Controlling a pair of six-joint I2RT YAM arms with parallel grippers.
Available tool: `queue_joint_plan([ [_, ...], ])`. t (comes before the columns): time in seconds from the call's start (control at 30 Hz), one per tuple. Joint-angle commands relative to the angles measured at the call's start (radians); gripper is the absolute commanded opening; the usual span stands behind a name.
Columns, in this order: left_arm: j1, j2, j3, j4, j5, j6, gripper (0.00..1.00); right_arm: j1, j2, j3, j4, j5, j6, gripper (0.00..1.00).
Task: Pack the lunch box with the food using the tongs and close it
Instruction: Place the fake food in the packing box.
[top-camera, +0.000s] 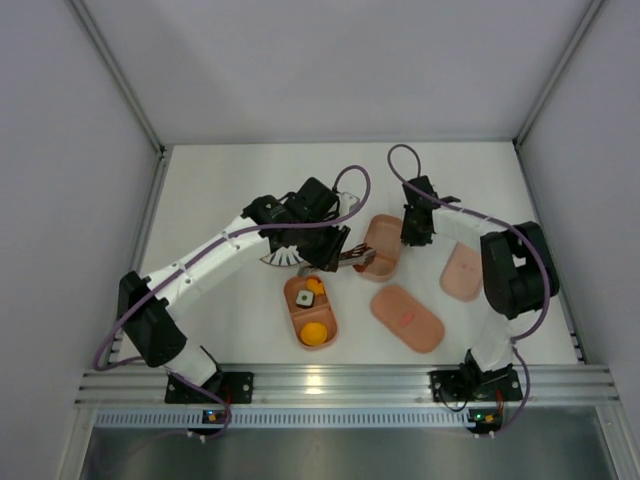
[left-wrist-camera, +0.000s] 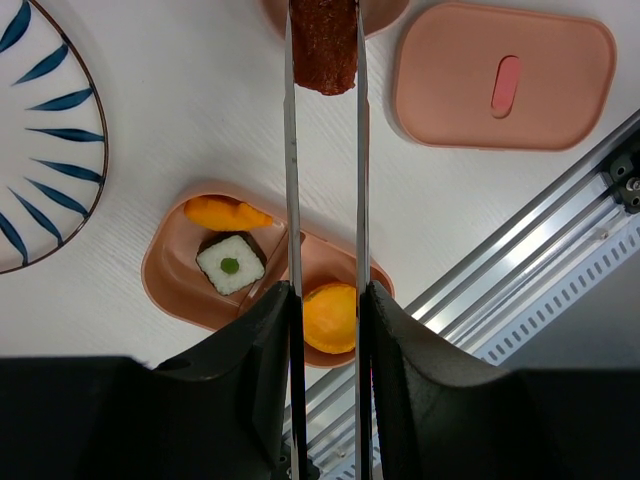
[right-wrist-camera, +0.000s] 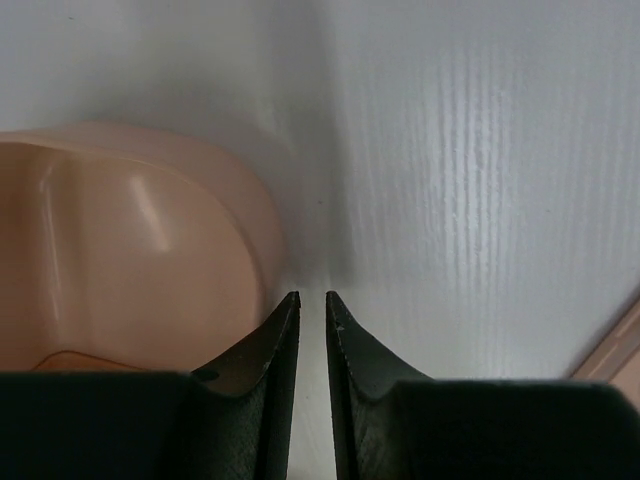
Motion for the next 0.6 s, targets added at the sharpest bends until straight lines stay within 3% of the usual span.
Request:
queue_joint_plan([
  [0.0,-0.005,-0.057,0.0,0.028,0.006,0.006,0.18,0.026,0.044,0.097,0.041,-0.022,0.009,0.16],
  [0.57,-0.005,-0.029,0.022,0.011,-0.006,0.028,0.18,0.028,0.308,0.482,-0.059,-0.109,-0.083,0.18],
])
